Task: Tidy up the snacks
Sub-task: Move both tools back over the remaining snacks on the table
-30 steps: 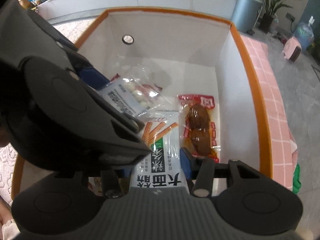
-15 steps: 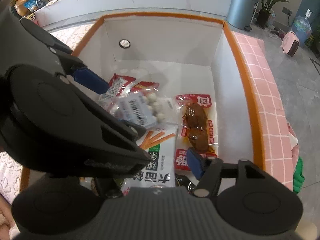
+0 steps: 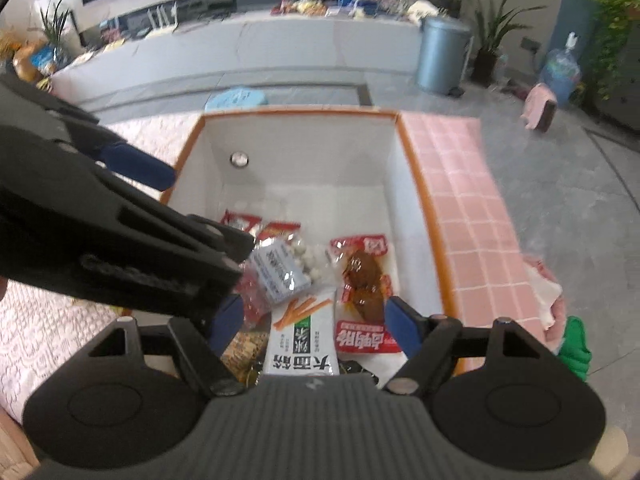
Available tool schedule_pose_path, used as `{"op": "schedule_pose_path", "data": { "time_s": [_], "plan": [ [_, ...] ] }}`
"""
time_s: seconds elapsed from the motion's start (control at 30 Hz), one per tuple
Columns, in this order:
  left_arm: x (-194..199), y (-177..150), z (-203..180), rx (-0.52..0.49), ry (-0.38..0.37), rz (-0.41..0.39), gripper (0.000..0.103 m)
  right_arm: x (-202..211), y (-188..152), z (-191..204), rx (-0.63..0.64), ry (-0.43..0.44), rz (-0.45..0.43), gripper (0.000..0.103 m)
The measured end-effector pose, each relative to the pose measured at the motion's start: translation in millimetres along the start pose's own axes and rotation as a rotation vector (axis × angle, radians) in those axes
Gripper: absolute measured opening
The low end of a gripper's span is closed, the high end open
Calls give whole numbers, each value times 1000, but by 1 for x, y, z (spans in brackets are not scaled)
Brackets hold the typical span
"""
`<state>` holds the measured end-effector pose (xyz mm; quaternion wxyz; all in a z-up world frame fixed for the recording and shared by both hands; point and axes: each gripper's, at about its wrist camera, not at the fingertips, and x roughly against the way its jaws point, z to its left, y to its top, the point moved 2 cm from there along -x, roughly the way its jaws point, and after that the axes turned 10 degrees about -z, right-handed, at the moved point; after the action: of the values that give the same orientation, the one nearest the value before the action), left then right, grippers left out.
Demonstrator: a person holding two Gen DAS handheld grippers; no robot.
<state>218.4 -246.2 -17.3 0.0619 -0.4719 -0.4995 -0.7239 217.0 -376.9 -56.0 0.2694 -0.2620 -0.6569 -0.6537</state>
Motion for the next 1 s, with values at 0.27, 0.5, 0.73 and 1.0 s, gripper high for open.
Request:
{"op": "schedule_pose_path", "data": {
  "time_s": [0.27, 0.5, 0.73, 1.0],
  "plan": [
    [59, -14, 11, 49, 55, -165, 88, 46, 2, 18, -13, -92, -170, 84],
    [105, -45, 29, 108, 144, -286, 88, 85, -8, 40, -73, -117, -310, 84],
    [138, -93, 57, 217, 250, -333, 88, 110, -25, 78, -58, -113, -389, 87],
    [164, -145, 88, 348, 313, -314, 88, 120, -44, 121, -53, -94, -388, 87]
  ]
}}
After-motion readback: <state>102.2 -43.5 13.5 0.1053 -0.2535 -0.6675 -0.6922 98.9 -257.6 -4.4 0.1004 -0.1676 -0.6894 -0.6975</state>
